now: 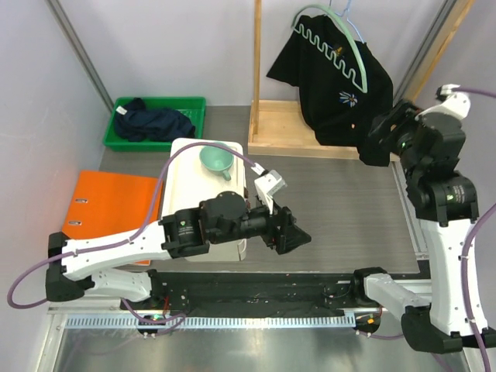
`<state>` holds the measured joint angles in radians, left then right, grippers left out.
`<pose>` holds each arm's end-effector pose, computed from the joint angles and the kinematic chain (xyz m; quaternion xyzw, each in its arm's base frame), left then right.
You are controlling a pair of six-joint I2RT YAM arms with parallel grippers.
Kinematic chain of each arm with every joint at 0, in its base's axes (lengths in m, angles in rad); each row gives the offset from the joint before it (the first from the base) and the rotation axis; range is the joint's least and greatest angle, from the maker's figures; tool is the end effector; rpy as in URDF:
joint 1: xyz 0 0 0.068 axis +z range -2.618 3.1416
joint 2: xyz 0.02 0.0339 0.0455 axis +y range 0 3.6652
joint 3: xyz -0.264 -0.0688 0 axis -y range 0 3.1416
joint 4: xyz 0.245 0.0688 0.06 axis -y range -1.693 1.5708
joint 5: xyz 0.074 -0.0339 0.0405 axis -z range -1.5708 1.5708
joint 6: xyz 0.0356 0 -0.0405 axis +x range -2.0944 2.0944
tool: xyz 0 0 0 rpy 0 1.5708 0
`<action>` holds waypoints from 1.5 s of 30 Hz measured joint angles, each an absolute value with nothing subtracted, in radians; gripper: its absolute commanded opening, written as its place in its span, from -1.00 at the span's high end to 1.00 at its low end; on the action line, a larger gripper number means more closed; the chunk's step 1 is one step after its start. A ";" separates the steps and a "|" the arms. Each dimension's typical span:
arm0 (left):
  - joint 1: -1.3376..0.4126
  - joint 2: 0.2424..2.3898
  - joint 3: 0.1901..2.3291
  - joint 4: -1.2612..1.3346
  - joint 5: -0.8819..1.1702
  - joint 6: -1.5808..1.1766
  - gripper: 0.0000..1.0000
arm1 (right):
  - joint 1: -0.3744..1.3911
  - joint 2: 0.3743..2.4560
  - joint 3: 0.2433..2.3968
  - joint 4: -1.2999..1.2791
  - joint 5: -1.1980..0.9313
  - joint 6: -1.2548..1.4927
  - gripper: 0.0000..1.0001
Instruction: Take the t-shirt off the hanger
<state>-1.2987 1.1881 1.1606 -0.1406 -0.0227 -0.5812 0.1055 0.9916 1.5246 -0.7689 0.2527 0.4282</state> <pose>0.0750 -0.2656 0.3933 0.2614 0.7179 -0.5159 0.3876 0.1615 0.0082 0.4853 0.2022 0.7565 0.0665 0.6184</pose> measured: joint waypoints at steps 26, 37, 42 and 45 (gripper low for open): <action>-1.327 0.956 1.116 -0.366 -0.137 -0.544 -0.41 | -0.238 1.698 1.986 -0.344 -0.508 0.209 -0.24; -1.327 1.011 1.116 -0.372 -0.138 -0.542 -0.40 | -0.231 1.746 1.988 -0.234 -0.724 0.215 -0.11; -1.327 1.028 1.128 -0.371 -0.138 -0.543 -0.39 | -0.230 1.785 1.995 -0.231 -0.761 0.211 -0.04; -1.327 1.048 1.134 -0.371 -0.138 -0.544 -0.37 | -0.224 1.810 2.015 -0.231 -0.770 0.207 0.23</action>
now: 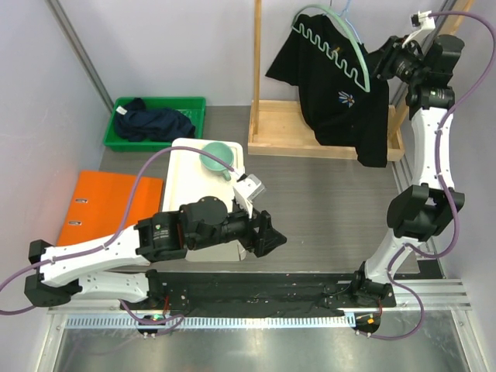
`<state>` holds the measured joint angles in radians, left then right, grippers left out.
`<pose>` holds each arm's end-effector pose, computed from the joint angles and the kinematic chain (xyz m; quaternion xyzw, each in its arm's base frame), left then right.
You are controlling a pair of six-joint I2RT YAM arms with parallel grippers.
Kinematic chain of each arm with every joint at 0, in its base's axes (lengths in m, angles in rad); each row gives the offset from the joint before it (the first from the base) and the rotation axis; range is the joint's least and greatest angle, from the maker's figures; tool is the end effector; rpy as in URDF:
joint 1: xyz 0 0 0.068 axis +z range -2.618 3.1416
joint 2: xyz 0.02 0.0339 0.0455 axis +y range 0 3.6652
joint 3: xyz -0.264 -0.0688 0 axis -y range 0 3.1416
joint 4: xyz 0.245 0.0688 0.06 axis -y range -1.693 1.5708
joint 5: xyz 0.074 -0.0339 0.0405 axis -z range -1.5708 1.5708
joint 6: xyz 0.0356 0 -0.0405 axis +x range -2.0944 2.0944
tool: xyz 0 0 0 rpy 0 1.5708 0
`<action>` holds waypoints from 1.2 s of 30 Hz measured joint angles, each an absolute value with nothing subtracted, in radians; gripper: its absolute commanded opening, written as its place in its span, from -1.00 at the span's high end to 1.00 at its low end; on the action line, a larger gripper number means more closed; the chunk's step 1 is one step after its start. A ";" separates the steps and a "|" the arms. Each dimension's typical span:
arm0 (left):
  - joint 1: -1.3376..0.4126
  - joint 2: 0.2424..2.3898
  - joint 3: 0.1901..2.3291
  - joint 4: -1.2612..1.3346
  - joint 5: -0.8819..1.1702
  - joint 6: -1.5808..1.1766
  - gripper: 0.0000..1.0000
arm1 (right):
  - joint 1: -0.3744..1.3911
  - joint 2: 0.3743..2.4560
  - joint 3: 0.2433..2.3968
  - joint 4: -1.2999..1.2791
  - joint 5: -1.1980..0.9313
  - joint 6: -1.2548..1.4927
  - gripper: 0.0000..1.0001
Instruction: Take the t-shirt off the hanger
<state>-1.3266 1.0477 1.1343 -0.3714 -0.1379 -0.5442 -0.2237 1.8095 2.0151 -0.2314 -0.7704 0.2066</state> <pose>0.0608 -0.2238 0.3925 0.2662 0.7538 -0.4487 0.3994 0.4048 -0.0667 0.4762 -0.1145 0.7044 0.2636 0.6491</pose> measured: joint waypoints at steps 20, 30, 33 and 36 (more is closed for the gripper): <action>-1.327 1.085 1.145 -0.349 -0.138 -0.595 -0.39 | -0.106 1.683 1.883 -0.174 -0.533 0.163 0.98; -1.327 1.085 1.164 -0.349 -0.155 -0.590 -0.39 | -0.109 1.499 1.791 -0.122 -0.302 0.235 0.98; -1.327 1.085 1.164 -0.349 -0.157 -0.590 -0.39 | -0.109 1.466 1.791 -0.134 -0.247 0.242 0.98; -1.327 1.085 1.164 -0.349 -0.157 -0.590 -0.40 | -0.109 1.430 1.791 -0.180 -0.178 0.244 0.98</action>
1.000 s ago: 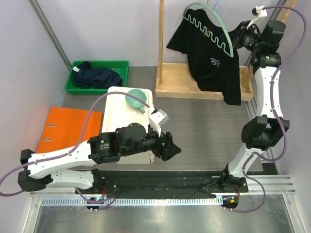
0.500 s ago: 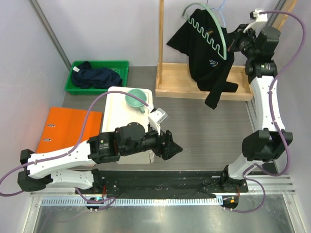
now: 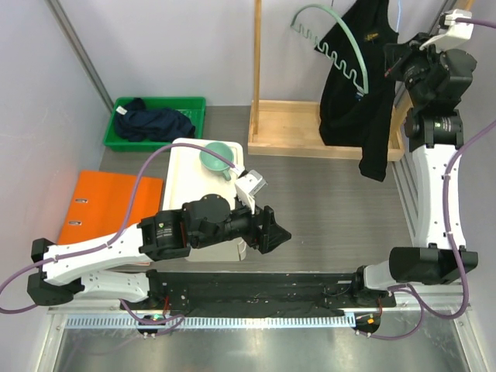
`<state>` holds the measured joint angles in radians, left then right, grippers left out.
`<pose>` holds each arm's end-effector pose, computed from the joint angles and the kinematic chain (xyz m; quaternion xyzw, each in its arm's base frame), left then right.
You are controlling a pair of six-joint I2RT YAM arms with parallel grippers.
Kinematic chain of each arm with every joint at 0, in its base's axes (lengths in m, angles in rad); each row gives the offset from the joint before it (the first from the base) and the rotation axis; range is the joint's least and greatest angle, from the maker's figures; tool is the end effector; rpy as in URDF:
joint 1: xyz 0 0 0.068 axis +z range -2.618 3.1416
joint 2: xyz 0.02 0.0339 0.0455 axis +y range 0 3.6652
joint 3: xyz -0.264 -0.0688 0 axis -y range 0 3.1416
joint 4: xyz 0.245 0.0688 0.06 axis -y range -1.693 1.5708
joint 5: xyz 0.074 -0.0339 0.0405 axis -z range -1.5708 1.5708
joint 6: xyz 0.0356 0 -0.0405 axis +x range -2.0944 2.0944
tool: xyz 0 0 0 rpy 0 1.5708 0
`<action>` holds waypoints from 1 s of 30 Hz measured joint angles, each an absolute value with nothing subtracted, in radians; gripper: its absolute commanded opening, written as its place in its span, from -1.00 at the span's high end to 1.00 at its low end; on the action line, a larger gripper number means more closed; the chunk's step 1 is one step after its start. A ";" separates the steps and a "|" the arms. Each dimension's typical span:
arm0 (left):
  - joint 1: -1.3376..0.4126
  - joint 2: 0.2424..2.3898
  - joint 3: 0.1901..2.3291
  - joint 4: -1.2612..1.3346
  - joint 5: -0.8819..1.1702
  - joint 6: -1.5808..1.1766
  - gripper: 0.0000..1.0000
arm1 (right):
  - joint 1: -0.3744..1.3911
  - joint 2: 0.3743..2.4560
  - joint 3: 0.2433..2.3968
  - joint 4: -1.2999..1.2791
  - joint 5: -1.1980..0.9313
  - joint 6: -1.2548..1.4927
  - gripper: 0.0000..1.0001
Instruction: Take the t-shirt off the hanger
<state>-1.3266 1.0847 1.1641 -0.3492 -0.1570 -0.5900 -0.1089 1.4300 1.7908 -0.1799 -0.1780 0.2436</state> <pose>0.0638 -0.2328 0.3971 0.2413 0.7572 -0.4581 0.3981 0.2972 -0.0261 0.5371 0.0446 0.6399 0.1083 0.7595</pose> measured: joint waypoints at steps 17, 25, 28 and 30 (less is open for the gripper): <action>-1.321 1.102 1.167 -0.344 -0.157 -0.568 -0.50 | -0.109 0.930 1.451 -0.659 0.094 0.377 0.98; -1.212 1.180 1.243 -0.349 -0.091 -0.607 -0.49 | -0.109 0.737 1.147 -0.846 -0.163 0.444 0.97; -1.170 1.183 1.266 -0.349 -0.083 -0.619 -0.47 | -0.105 0.710 1.072 -0.849 -0.293 0.451 0.98; -1.148 1.190 1.288 -0.349 -0.082 -0.622 -0.45 | -0.088 0.696 1.041 -0.838 -0.363 0.454 0.98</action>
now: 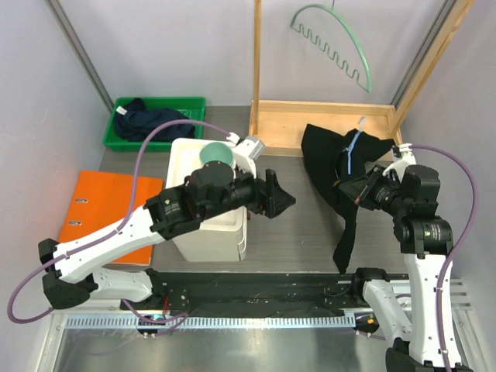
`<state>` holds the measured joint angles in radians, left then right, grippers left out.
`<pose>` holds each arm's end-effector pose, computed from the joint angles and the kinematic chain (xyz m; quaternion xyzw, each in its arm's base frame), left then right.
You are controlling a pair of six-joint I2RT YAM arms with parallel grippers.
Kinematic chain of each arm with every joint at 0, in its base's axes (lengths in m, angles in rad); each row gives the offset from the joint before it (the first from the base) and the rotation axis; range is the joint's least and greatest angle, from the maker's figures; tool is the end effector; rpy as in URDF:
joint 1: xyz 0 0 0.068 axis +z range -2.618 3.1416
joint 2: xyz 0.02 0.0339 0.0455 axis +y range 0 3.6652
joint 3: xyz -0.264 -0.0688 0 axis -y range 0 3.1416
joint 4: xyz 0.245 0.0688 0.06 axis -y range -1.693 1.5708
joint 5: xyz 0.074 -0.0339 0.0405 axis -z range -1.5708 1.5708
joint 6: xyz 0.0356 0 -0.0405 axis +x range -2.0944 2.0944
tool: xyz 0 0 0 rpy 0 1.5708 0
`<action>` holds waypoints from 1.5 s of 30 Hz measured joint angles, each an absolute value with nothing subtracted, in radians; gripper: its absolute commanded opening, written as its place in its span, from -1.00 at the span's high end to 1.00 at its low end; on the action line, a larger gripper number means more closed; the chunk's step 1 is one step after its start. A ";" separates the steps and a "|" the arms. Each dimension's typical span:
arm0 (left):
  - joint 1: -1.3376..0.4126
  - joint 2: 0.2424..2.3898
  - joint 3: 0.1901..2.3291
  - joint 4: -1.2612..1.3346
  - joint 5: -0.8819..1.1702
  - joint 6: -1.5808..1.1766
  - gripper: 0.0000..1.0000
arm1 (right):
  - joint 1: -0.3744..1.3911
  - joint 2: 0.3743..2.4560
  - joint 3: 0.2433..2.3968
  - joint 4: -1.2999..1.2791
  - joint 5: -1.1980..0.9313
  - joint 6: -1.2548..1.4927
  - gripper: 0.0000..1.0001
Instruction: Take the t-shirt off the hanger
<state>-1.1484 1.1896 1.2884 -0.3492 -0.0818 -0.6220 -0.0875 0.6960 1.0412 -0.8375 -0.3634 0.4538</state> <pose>0.1116 -0.2412 0.4153 0.1811 0.7686 -0.4539 0.4130 0.1228 0.0019 0.3714 0.1362 0.8381 0.2444 0.4683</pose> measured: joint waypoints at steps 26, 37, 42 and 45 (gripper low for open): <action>-0.867 1.499 1.720 -0.419 0.012 -0.589 -0.19 | 0.171 0.744 1.218 -0.711 -0.626 0.415 0.98; -0.811 1.546 1.745 -0.239 0.305 -0.667 -0.39 | 0.171 0.721 1.140 -0.704 -0.656 0.422 0.98; -0.812 1.604 1.814 -0.235 0.339 -0.644 -0.22 | 0.171 0.726 1.140 -0.702 -0.669 0.430 0.98; -0.814 1.625 1.816 -0.237 0.340 -0.622 -0.19 | 0.171 0.726 1.140 -0.696 -0.678 0.435 0.98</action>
<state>-0.8143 1.6253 1.8164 -0.2371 0.3397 -0.6216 0.1711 0.7261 1.1400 -0.6960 -0.6785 0.4351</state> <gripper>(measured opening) 0.606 0.080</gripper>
